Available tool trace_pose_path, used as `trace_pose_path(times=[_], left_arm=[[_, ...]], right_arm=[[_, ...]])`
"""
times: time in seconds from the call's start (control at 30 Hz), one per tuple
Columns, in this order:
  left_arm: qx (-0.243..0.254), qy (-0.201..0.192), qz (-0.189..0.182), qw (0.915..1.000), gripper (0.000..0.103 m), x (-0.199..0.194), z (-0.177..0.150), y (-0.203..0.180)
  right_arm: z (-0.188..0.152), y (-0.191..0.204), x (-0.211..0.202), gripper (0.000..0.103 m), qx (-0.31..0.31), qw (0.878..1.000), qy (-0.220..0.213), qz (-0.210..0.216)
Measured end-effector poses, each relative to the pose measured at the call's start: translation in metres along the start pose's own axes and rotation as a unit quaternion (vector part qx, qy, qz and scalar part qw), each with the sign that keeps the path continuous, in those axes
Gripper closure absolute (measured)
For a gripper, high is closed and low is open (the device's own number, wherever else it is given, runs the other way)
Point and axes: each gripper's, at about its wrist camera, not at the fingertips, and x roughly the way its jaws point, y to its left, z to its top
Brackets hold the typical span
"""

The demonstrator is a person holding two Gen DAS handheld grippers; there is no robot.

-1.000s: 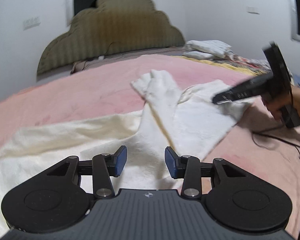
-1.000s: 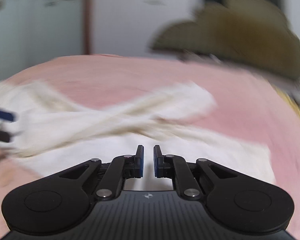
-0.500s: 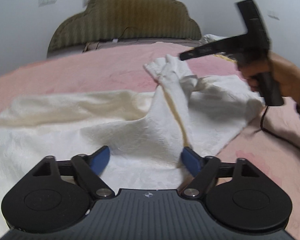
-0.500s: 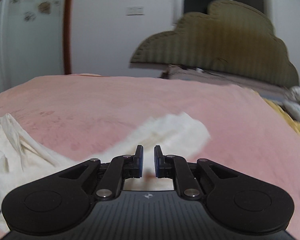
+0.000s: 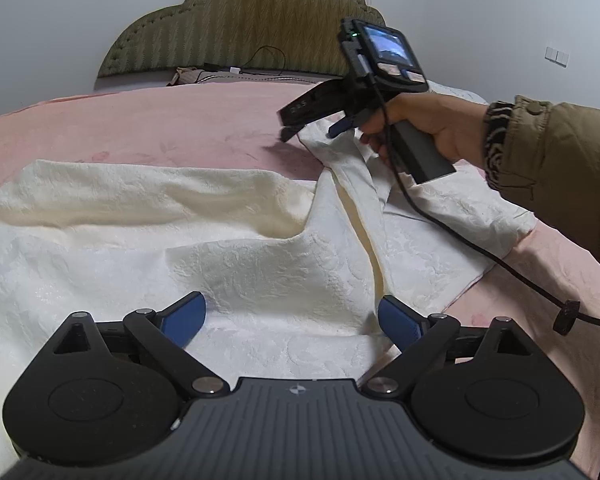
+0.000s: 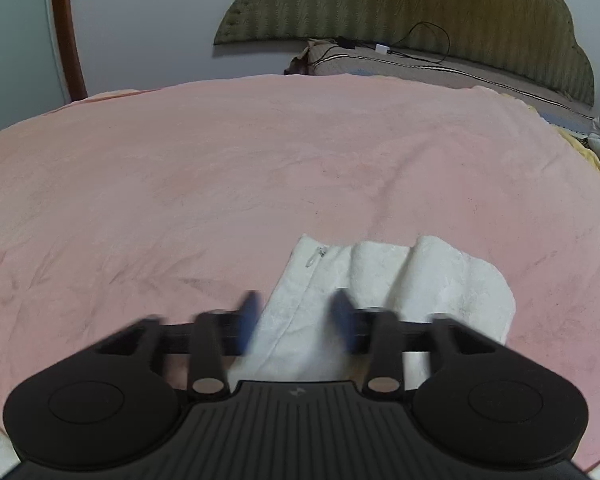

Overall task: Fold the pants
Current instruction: 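Grasp the corner of the folded edge with the right gripper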

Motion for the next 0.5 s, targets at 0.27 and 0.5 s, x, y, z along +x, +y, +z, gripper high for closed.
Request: trace_pose_path(times=[0.27, 0.5], left_arm=[[0.0, 0.001, 0.0, 1.0, 0.008, -0.001, 0.001, -0.001], [-0.008, -0.001, -0.008, 0.9999, 0.007, -0.002, 0.003, 0.001]], right_arm=[[-0.006, 0.003, 0.009, 0.049, -0.031, 0.997, -0.029, -0.057], [-0.012, -0.02, -0.012, 0.091, 0.025, 0.996, -0.074, -0.03]])
